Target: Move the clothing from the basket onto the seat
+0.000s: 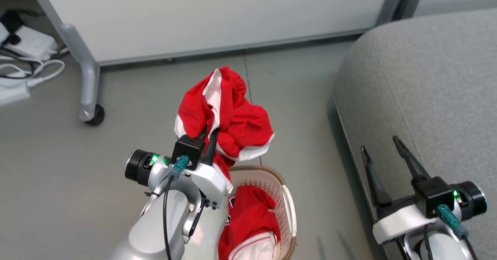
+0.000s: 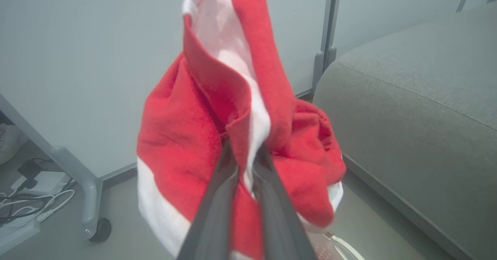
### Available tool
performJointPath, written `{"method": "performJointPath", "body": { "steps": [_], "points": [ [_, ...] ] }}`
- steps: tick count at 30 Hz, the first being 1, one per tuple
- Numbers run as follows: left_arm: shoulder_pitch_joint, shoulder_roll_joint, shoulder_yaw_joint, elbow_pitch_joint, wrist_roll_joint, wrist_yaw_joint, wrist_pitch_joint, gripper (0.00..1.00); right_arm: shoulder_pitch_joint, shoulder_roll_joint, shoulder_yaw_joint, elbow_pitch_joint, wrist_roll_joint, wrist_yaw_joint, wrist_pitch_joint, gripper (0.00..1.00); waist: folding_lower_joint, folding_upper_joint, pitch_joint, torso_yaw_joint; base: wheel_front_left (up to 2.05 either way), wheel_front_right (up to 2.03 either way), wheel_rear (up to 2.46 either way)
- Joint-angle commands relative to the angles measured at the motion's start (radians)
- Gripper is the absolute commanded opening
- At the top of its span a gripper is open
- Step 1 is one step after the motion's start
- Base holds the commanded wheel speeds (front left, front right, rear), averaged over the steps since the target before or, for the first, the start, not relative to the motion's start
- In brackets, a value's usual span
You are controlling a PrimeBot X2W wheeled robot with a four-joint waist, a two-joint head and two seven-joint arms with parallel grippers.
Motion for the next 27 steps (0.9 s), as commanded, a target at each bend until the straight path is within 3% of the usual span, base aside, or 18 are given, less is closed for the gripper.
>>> {"method": "performJointPath", "body": {
  "steps": [1,15,20,27],
  "points": [
    [0.031,0.004,0.028,-0.067,-0.003,0.008,-0.005,0.00,0.024,-0.007,0.003,0.007,-0.008,0.000,-0.006,1.00,0.0000,0.0000,-0.082,0.026,0.00,0.00,0.00],
    [0.155,0.004,0.194,-0.726,0.059,-0.011,-0.003,0.00,0.101,-0.007,0.007,-0.005,-0.017,0.000,-0.006,1.00,0.0000,0.0000,-0.154,0.050,0.00,0.00,0.00],
    [0.168,0.004,0.183,-0.833,0.063,-0.013,-0.003,0.00,0.107,-0.007,0.011,-0.006,-0.017,0.000,-0.006,1.00,0.0000,0.0000,-0.160,0.049,0.00,0.00,0.00],
    [0.179,0.004,0.097,-0.855,0.052,-0.048,-0.003,0.00,0.124,-0.011,0.035,-0.032,0.010,0.000,-0.006,1.00,0.0000,0.0000,-0.169,0.037,0.00,0.00,0.00]
  ]
}}
